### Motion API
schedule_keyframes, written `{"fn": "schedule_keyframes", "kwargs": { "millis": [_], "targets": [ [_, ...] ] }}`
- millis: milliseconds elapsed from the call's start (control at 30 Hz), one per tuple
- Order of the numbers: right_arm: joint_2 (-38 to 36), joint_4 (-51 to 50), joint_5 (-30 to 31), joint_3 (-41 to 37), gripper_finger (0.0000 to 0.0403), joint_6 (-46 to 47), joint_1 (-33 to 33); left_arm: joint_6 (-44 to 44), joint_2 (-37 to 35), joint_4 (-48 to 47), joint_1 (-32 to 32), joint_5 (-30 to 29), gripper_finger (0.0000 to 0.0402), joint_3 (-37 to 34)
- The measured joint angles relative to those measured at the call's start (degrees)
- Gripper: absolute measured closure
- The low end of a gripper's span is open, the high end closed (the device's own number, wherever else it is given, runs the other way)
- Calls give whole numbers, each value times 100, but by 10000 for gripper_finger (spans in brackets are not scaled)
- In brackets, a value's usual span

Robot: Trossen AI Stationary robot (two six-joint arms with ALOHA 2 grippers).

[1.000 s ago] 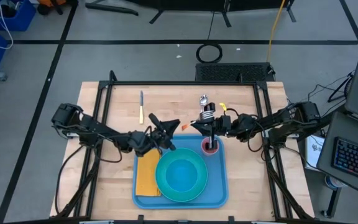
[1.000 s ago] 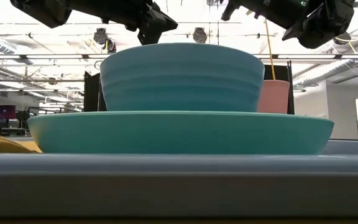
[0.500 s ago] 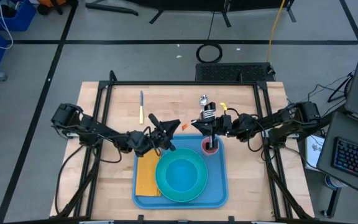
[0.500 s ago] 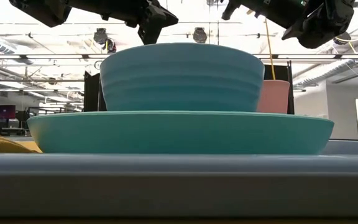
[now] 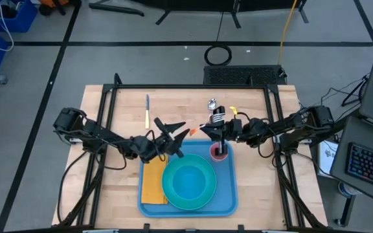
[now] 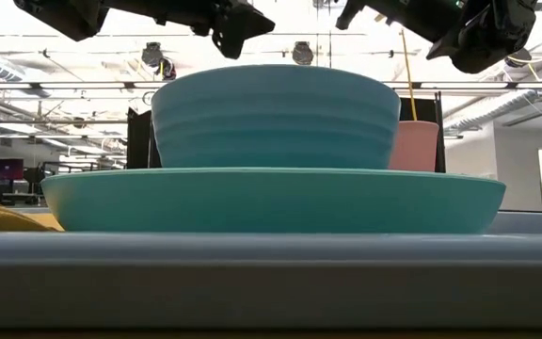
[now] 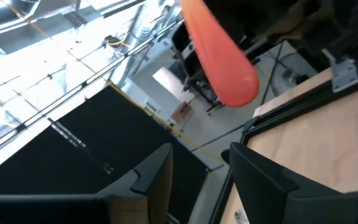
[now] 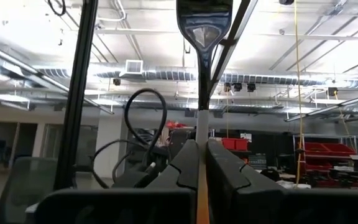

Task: Set up tray
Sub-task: Put the orange fork on top of the yellow napkin

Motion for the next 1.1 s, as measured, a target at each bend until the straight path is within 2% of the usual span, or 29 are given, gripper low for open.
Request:
{"fn": "schedule_keyframes", "kwargs": {
  "millis": [200, 300, 700, 1100],
  "targets": [
    [0, 163, 30, 9, 399, 424, -47, 14, 0, 35, 2, 266, 248, 0],
    [-1, 108, 235, 78, 399, 702, -94, 94, 0, 96, 2, 355, 260, 0],
    [-2, 10, 486, 107, 399, 743, -197, 240, 2, 420, 15, 627, 270, 0],
    [-2, -62, 627, 107, 399, 716, -197, 58, 2, 354, 139, 593, 270, 114]
  ]
}}
